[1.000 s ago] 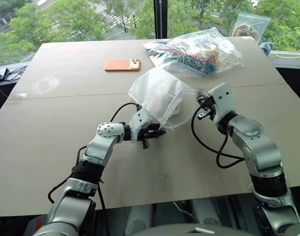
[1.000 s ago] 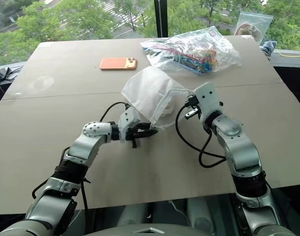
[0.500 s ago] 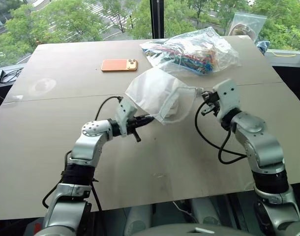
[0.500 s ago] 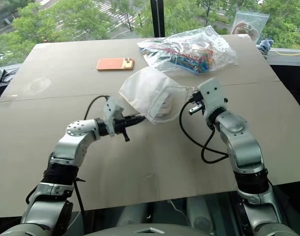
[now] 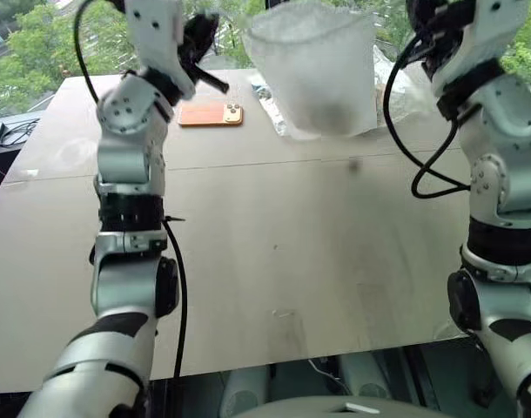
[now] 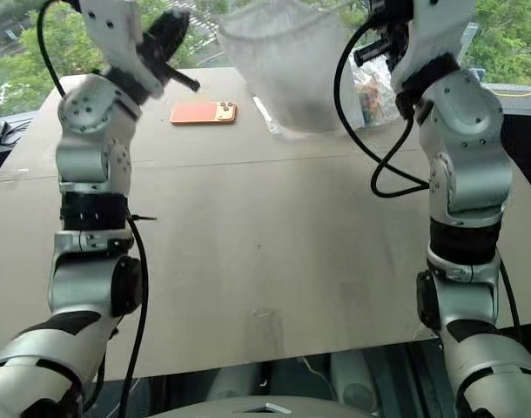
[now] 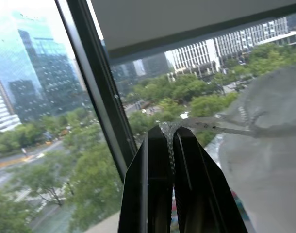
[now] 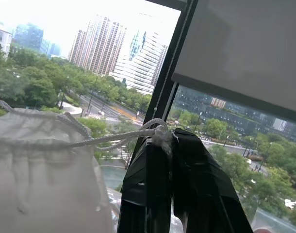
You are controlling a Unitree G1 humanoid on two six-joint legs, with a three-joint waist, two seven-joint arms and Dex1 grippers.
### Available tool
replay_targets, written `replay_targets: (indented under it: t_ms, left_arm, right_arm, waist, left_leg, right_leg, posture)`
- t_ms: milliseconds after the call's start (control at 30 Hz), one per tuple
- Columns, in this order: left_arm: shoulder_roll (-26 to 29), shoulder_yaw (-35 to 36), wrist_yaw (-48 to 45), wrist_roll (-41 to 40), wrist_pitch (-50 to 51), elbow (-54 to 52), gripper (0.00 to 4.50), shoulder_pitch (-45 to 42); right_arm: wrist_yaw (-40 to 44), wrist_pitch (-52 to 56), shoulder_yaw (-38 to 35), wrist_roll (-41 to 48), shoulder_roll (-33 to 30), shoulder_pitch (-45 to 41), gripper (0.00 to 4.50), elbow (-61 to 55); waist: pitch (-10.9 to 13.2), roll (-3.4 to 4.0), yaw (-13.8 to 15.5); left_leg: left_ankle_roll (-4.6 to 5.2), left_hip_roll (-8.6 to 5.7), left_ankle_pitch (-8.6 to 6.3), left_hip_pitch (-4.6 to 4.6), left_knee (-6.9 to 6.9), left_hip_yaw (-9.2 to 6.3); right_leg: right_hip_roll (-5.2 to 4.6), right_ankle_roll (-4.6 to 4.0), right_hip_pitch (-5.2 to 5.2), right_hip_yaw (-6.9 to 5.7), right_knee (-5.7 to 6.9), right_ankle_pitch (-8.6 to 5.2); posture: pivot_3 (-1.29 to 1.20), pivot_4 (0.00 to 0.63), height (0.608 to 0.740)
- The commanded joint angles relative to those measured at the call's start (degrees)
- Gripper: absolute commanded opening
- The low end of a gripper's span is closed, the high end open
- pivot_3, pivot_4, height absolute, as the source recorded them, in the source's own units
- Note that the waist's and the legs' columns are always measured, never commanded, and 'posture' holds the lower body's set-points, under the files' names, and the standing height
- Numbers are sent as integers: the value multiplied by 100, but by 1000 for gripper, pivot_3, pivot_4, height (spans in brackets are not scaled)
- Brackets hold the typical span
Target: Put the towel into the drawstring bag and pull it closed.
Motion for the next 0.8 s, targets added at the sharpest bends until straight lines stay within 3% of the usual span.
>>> replay_targets:
  t_ms: [33, 267, 567, 700, 800]
  left_arm:
    - [302, 140, 515, 323, -424, 892, 32, -218]
    - [433, 562, 1356, 156, -435, 1615, 32, -17]
    - [621, 776, 1657, -73, -542, 2039, 32, 12]
    - [676, 801, 1584, -160, -561, 2092, 32, 37]
    - [538, 854, 859, -517, -593, 1917, 32, 245]
  right_arm:
    - [-392, -157, -367, -256, -244, -29, 0, 55]
    - [-1558, -175, -1155, -416, -197, 79, 0, -35]
    - [-2060, -438, -1425, -467, -544, -7, 0, 165]
    - [-2099, -557, -1505, -413, -790, -13, 0, 338]
    - [-2003, -543, -1546, -351, -979, 160, 0, 402]
  waist:
    - [0, 1, -1]
    - [0, 0, 19]
    - [0, 0, 15]
    - [0, 0, 12]
    - [0, 0, 15]
  left_leg:
    - [0, 0, 0, 1, -3, 1]
    - [-1, -5, 0, -20, 3, 0]
    - [-1, -7, 1, -28, 3, -1]
    - [-1, -8, 1, -29, 3, 1]
    - [-1, -8, 1, -29, 2, 0]
  right_leg:
    - [0, 0, 0, 2, 1, 0]
    - [-9, 1, -17, -2, 5, 0]
    - [-12, 0, -24, -5, 4, 0]
    - [-12, 1, -24, -4, 3, 0]
    - [-13, 1, -24, -5, 4, 0]
  posture:
    - [0, 150, 740]
    - [0, 150, 740]
    - [0, 150, 740]
    - [0, 150, 740]
    - [0, 150, 740]
